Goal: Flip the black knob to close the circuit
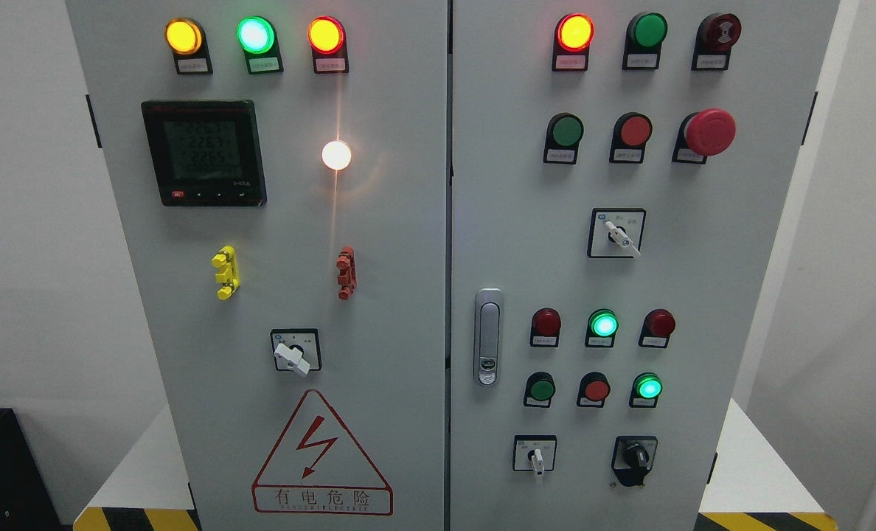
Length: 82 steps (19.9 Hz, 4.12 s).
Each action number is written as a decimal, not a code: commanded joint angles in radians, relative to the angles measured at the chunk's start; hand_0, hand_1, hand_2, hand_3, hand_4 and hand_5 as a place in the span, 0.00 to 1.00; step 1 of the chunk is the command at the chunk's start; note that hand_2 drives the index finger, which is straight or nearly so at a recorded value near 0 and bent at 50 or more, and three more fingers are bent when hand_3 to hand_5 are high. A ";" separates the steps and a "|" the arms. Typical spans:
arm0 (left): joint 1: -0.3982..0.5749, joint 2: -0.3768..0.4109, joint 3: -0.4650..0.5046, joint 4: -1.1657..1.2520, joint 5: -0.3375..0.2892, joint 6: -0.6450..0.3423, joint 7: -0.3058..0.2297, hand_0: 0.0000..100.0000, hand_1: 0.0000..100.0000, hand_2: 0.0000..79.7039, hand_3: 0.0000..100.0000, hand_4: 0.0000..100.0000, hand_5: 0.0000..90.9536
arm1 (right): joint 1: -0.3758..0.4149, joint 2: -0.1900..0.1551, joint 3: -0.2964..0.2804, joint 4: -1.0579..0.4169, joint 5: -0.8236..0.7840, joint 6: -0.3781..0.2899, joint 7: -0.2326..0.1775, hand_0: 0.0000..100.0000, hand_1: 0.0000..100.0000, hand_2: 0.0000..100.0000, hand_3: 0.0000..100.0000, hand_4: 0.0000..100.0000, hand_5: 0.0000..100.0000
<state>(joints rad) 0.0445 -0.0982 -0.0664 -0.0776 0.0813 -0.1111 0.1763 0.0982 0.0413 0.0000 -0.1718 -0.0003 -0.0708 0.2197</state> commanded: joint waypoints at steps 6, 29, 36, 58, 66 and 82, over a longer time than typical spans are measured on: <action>0.000 0.000 0.000 -0.001 0.000 -0.001 -0.001 0.12 0.56 0.00 0.00 0.00 0.00 | 0.000 0.003 0.029 0.006 -0.029 0.002 0.003 0.00 0.10 0.00 0.00 0.00 0.00; 0.000 0.000 -0.001 0.001 0.001 -0.001 -0.001 0.12 0.56 0.00 0.00 0.00 0.00 | 0.055 -0.009 -0.050 -0.612 0.478 0.126 0.015 0.00 0.03 0.20 0.26 0.24 0.06; 0.000 0.000 -0.001 0.001 0.000 -0.001 -0.001 0.12 0.56 0.00 0.00 0.00 0.00 | 0.057 0.002 -0.117 -0.759 0.675 0.120 0.017 0.00 0.00 0.36 0.46 0.44 0.30; 0.000 0.000 0.000 -0.001 0.000 -0.001 -0.001 0.12 0.56 0.00 0.00 0.00 0.00 | 0.067 0.005 -0.127 -1.288 1.033 0.091 -0.075 0.00 0.00 0.75 0.92 0.80 0.77; 0.000 0.000 -0.001 0.001 0.000 -0.001 -0.001 0.12 0.56 0.00 0.00 0.00 0.00 | 0.057 0.026 -0.126 -1.445 1.134 0.094 -0.141 0.00 0.00 0.85 1.00 0.88 0.89; 0.000 0.000 -0.001 -0.001 0.000 -0.001 -0.001 0.12 0.56 0.00 0.00 0.00 0.00 | -0.024 0.065 -0.147 -1.666 1.221 0.103 -0.024 0.00 0.00 0.89 1.00 0.93 0.93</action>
<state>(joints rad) 0.0445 -0.0982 -0.0665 -0.0776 0.0814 -0.1112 0.1753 0.1112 0.0902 -0.1272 -1.6699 1.1841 0.0301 0.1609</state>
